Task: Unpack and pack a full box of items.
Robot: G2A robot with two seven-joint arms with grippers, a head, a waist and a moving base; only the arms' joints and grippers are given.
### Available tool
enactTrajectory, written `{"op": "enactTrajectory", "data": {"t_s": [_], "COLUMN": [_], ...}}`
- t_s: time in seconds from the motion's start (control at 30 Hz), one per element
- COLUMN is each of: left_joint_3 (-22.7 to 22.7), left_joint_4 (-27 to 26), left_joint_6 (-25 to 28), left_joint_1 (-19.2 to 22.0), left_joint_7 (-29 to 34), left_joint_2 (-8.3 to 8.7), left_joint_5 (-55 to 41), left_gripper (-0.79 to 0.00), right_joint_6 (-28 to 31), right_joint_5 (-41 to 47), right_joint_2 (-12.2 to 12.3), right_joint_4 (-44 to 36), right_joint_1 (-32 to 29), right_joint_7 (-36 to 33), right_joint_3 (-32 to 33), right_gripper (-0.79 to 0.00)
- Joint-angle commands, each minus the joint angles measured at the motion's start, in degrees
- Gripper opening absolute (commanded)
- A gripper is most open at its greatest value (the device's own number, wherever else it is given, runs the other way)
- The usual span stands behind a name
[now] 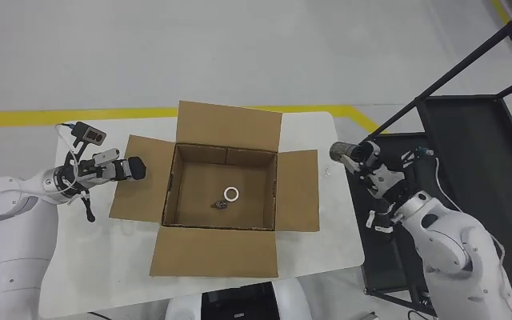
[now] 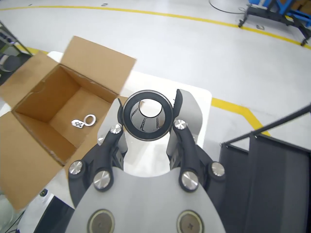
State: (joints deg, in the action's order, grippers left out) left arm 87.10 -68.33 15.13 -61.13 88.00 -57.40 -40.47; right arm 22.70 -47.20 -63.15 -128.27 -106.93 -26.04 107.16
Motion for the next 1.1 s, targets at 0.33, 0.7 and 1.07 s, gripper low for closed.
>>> {"op": "enactTrajectory", "data": {"t_s": [0.33, 0.7, 1.07], "left_joint_3": [0.00, 0.00, 0.00], "left_joint_4": [0.00, 0.00, 0.00], "left_joint_6": [0.00, 0.00, 0.00], "left_joint_1": [0.00, 0.00, 0.00], "left_joint_7": [0.00, 0.00, 0.00], "left_joint_2": [0.00, 0.00, 0.00], "left_joint_5": [0.00, 0.00, 0.00], "left_gripper": [0.000, 0.000, 0.000], "right_joint_6": [1.21, -9.97, -15.31], "right_joint_5": [-15.66, -27.42, -29.17], "right_joint_2": [-0.53, -4.10, -7.00], "right_joint_4": [0.72, 17.79, 31.27], "right_joint_1": [14.86, 33.83, 41.65], "right_joint_7": [-9.48, -15.09, -17.71], "right_joint_3": [-30.30, -51.01, -58.62], "right_gripper": [-0.785, -0.785, -0.785]}}
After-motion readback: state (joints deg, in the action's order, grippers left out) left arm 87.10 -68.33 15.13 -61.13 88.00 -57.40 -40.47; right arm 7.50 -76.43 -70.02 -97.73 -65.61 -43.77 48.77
